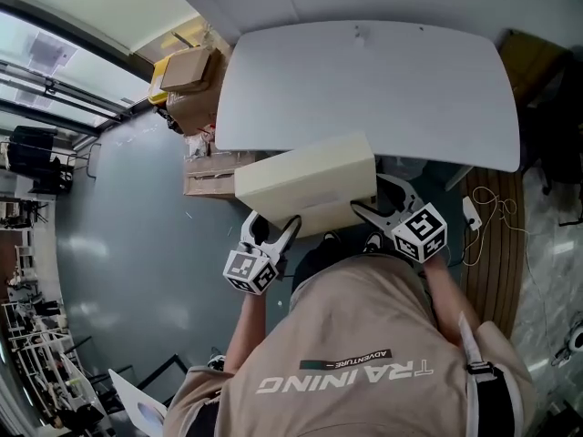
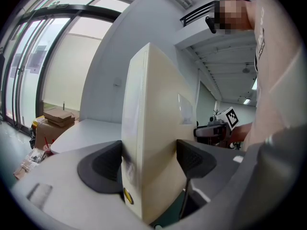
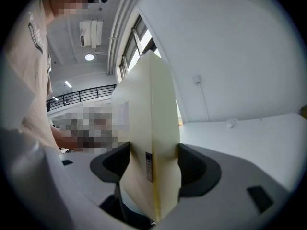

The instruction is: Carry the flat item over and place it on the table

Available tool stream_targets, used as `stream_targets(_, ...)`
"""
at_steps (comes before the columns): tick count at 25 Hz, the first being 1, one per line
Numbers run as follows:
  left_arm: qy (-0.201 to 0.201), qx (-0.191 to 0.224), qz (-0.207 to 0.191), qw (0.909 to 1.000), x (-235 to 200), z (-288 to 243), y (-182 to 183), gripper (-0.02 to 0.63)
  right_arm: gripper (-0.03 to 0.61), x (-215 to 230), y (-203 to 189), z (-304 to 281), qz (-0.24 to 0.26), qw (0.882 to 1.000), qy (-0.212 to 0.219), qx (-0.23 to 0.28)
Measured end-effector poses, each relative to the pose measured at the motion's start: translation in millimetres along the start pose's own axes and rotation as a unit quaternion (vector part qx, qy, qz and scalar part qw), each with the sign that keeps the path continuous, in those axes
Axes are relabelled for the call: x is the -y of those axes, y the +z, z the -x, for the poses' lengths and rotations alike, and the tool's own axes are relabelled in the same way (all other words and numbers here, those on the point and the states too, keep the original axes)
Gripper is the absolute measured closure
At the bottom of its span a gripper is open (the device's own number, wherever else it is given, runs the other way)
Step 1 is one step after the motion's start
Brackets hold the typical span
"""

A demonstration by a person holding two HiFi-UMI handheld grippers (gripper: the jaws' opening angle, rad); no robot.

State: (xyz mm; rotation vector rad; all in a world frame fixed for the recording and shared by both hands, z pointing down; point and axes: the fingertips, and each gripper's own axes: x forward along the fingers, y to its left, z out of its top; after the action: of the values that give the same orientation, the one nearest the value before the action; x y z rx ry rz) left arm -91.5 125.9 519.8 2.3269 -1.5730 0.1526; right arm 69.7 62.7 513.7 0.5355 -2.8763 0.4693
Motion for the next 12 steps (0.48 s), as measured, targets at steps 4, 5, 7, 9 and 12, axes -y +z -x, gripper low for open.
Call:
stream_targets(4,-0.016,0.004,0.01,0.9998,-12.1,-17.1,1.2,0.275,0.273,13.9,6.1,-8.5,0.004,1.0,-0.015,-0.002)
stream_targets(5,-0.021,0.006,0.012,0.9997,-15.3,-21.9,2.6,0.275,0.273,17.5,8.0,-10.6,0.003,1.0,-0.021,-0.003)
stream_targets(7,-0.032,0.006,0.012,0.9994,-23.1,-30.1,6.5,0.275,0.273,22.9,11.8,-16.4,0.001,0.999,-0.032,-0.004)
stream_targets(9,-0.041,0.002,0.011,0.9991,-32.2,-38.1,10.0,0.276,0.273,28.5,13.7,-23.5,-0.005,0.999,-0.041,-0.007)
stream_targets(12,-0.057,-0.006,0.013,0.9983,-47.4,-54.2,13.3,0.275,0.273,41.5,15.6,-35.3,-0.015,0.999,-0.051,-0.013)
